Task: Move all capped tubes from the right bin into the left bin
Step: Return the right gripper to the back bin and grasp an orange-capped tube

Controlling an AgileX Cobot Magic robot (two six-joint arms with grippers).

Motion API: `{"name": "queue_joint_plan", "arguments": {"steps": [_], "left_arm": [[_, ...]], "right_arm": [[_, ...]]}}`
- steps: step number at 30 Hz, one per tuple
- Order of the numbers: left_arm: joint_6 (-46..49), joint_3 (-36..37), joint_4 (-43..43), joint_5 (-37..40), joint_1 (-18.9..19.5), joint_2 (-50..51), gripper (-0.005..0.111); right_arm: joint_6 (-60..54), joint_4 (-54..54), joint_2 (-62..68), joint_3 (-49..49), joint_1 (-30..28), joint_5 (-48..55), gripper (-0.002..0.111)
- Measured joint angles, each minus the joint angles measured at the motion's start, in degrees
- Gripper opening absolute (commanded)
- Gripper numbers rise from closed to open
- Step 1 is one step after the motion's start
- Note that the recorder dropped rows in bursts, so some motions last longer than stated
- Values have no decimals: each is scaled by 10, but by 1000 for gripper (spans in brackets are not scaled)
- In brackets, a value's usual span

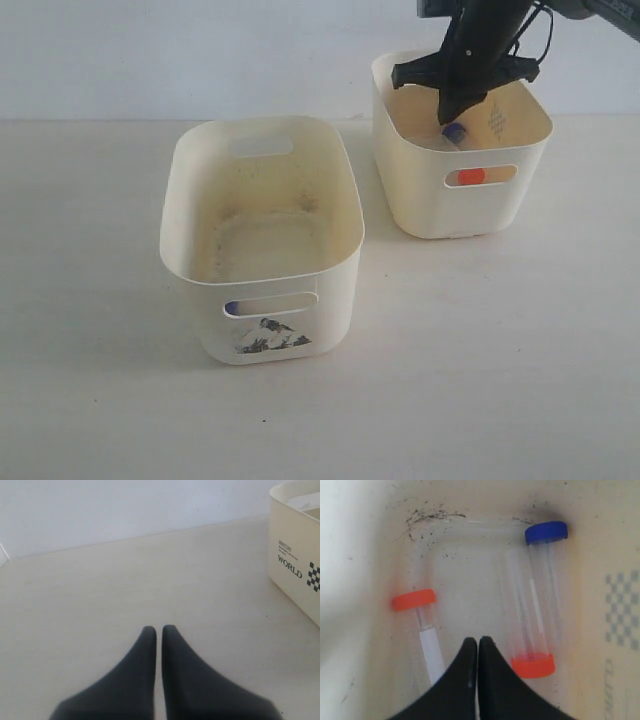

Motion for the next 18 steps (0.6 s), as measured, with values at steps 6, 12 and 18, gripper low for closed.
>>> {"name": "queue_joint_plan", "arguments": {"steps": [6, 12, 18], "left_arm": [[0, 0, 0, 0, 0, 0, 4], [0, 0, 0, 0, 0, 0, 4], [0, 0, 0, 0, 0, 0, 4]], "right_arm": [[2, 6, 22, 0, 0, 0, 0], [2, 19, 38, 0, 0, -3, 0], [2, 19, 50, 0, 0, -5, 0]]}}
